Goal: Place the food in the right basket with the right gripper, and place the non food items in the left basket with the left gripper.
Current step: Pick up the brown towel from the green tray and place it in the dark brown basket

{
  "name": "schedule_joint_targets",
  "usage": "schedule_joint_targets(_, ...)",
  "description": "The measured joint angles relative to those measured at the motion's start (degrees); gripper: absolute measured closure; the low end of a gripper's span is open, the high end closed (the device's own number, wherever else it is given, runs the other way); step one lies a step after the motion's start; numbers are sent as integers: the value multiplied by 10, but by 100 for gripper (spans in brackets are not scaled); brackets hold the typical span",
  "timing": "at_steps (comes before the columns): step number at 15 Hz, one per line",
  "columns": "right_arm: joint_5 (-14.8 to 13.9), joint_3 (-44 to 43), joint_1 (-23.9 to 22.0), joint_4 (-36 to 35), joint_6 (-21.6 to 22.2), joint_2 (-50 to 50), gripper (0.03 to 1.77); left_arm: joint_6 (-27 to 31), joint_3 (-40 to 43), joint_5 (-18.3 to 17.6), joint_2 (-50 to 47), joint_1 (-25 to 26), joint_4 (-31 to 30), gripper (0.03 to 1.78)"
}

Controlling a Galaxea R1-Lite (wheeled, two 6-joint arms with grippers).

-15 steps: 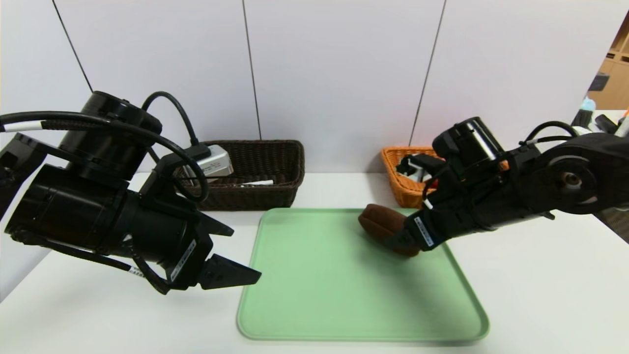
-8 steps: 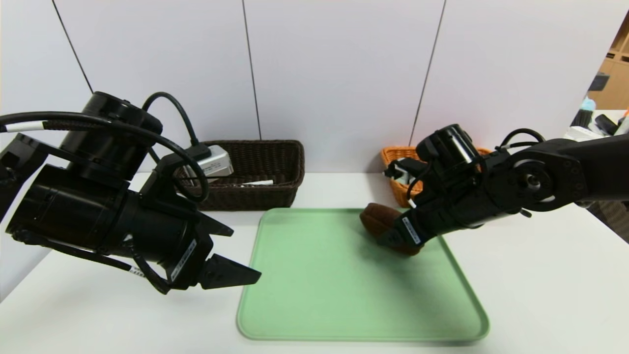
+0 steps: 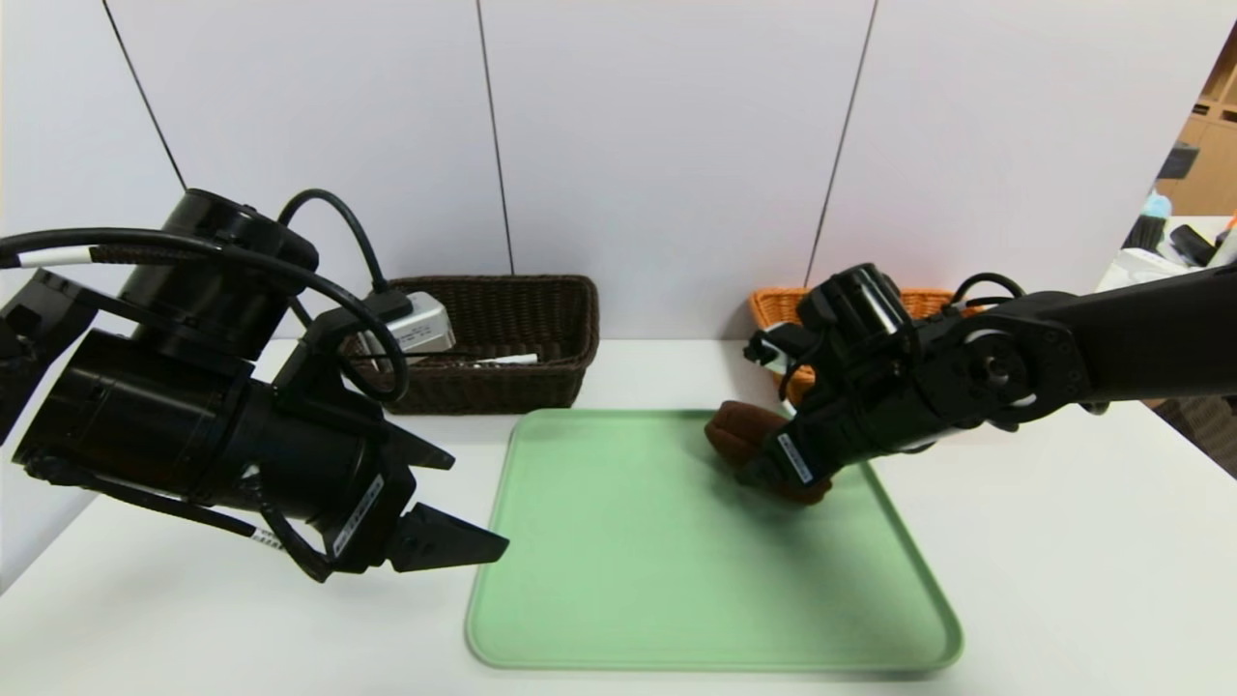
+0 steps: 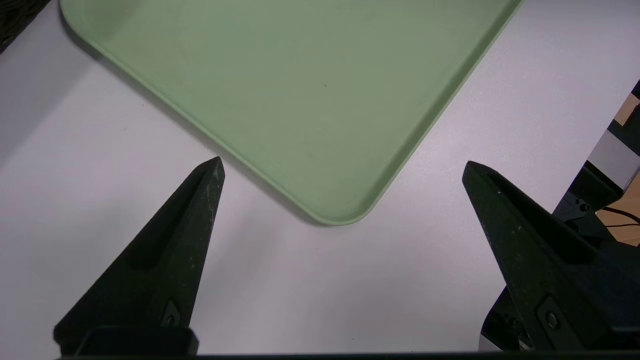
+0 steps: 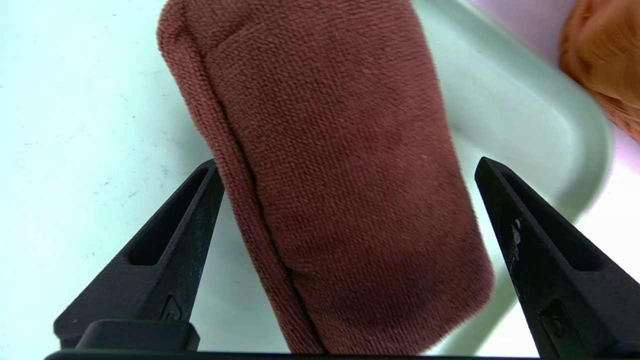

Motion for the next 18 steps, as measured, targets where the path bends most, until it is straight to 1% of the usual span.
schedule_joint_targets(4, 0, 0, 3, -1, 2, 4, 10, 0, 5, -1, 0, 1, -15, 12)
schedule_joint_targets(10, 1, 0, 5, -1, 4, 0, 10, 0, 7, -1, -2, 1, -16, 12)
schedule_joint_targets(11, 2, 0, 5, -1, 6, -1, 18, 0, 7, -1, -3, 1, -15, 12)
schedule_joint_targets(14, 0, 1, 5, -1, 6, -2, 67, 0, 9, 0, -4, 1, -15, 12)
schedule_joint_targets(18, 0, 1, 6, -1, 6, 0, 110, 0, 9, -1, -7, 1, -16, 12)
